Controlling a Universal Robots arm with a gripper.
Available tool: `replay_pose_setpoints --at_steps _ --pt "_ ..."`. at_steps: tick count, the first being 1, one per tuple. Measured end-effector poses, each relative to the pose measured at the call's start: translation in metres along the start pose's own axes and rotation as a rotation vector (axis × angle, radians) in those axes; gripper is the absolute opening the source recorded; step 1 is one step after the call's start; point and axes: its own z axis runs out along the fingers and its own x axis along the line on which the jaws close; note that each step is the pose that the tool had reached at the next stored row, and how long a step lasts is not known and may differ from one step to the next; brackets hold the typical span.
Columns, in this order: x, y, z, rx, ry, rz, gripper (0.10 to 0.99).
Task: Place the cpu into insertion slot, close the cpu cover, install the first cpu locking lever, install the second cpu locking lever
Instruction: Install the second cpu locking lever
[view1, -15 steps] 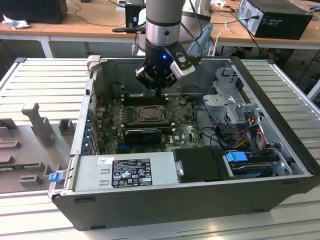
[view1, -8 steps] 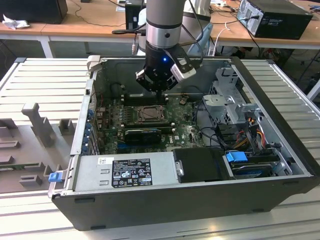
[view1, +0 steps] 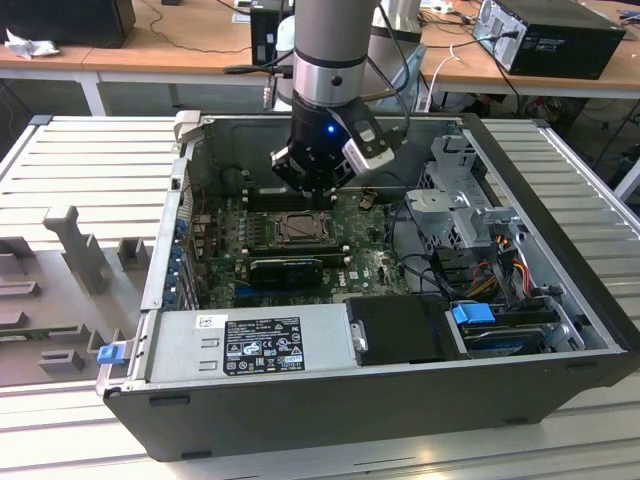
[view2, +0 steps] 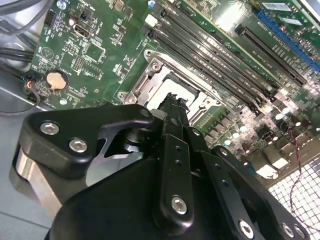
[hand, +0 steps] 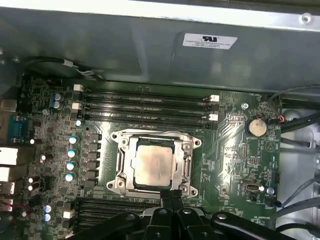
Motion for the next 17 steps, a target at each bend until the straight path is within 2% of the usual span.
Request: replay_pose_setpoints --at_steps 1,2,4,6,9,12,13,16,17 --pt "0.0002 -0.0020 0.0004 -0.003 -0.0002 0.000 0.106" --pt "0.0005 -0.0068 0.0015 -0.008 -0.0004 0.000 0.106" --pt "0.0011 -0.0158 0.0034 -0.010 -0.0005 0.000 0.106" --pt "0.0016 -0.0203 0.0045 -0.010 -0.0005 0.001 0.106" --pt "0.0020 -0.0225 0.0063 -0.010 -0.0005 0.001 0.106" --pt "0.0029 -0.0311 0.0080 -0.015 -0.0004 0.001 0.106" --pt "0.0035 -0.0338 0.0084 -0.021 -0.0007 0.001 0.106" --pt "0.0048 -0.0369 0.0096 -0.048 -0.0013 0.001 0.106" --pt "0.0049 -0.0369 0.0096 -0.063 -0.0022 0.001 0.106"
